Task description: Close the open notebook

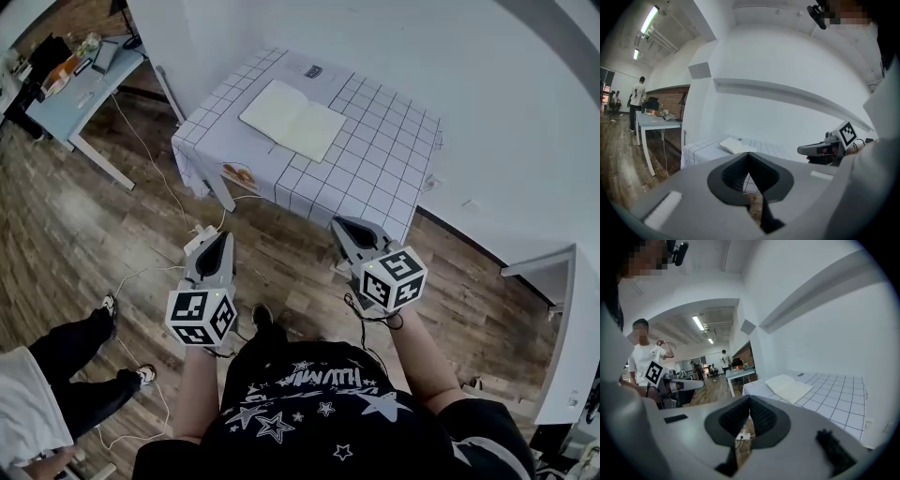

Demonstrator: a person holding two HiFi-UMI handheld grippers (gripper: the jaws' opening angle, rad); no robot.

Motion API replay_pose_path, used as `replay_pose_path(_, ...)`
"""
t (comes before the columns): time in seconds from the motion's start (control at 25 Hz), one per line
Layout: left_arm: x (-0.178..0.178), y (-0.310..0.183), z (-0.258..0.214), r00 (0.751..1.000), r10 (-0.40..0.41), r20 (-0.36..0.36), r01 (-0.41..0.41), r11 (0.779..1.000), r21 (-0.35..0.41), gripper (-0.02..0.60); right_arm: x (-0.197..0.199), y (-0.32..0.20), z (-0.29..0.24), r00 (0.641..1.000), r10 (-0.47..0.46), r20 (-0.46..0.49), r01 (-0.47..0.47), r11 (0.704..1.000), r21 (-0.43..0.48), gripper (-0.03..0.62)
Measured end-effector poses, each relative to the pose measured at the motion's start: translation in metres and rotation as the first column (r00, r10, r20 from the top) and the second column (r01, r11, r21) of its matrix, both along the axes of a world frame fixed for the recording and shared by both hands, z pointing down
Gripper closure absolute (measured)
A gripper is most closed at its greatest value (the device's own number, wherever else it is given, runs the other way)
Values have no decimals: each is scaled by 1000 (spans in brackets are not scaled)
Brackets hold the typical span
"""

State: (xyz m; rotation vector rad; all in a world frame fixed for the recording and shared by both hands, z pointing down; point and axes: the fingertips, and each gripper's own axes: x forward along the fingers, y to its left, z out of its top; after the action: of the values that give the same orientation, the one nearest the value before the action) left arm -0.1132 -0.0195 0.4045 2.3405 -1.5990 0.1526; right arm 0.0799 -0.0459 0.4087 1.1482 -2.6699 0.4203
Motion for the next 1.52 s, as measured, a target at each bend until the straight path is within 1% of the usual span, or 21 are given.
replay_pose_path(0.12, -16, -20, -1, 1000, 20, -6, -20, 1000, 0, 572, -18, -16, 1, 1000, 11, -1, -11, 1000, -13, 580)
replay_pose_path(0.36, -43, -51, 4, 997, 76, -15, -76, 997, -14, 572, -43, -44, -1, 998, 67, -13, -67, 998, -19, 580)
replay_pose_path(0.56, -63, -74, 7, 992, 123, -19, -123, 992, -15, 572, -64, -56, 7, 993, 91, -75, -93, 995, -20, 580)
replay_pose_path(0.8, -75, -87, 16, 983, 180, -20, -181, 983, -28, 572, -81, -64, 15, 990, 132, -46, -135, 989, -61, 580)
replay_pose_path(0.88, -76, -89, 20, 982, 188, -29, -188, 981, -35, 572, -81, -64, 16, 988, 138, -67, -142, 988, -64, 580)
replay_pose_path(1.0, -77, -97, 23, 980, 191, -48, -193, 980, -41, 572, -71, -70, 18, 979, 178, -98, -185, 981, -64, 579)
replay_pose_path(1.08, -76, -103, 27, 980, 191, -58, -194, 980, -47, 572, -65, -77, 19, 977, 196, -87, -203, 976, -78, 580)
replay_pose_path(1.24, -73, -116, 34, 981, 186, -62, -190, 979, -68, 572, -62, -89, 24, 980, 192, -51, -197, 974, -115, 580)
replay_pose_path(1.4, -67, -131, 31, 984, 173, -47, -176, 982, -70, 572, -59, -114, 27, 984, 172, -42, -176, 977, -119, 580)
replay_pose_path(1.52, -62, -144, 28, 985, 170, -33, -172, 983, -70, 572, -57, -136, 23, 986, 167, -16, -168, 980, -112, 580)
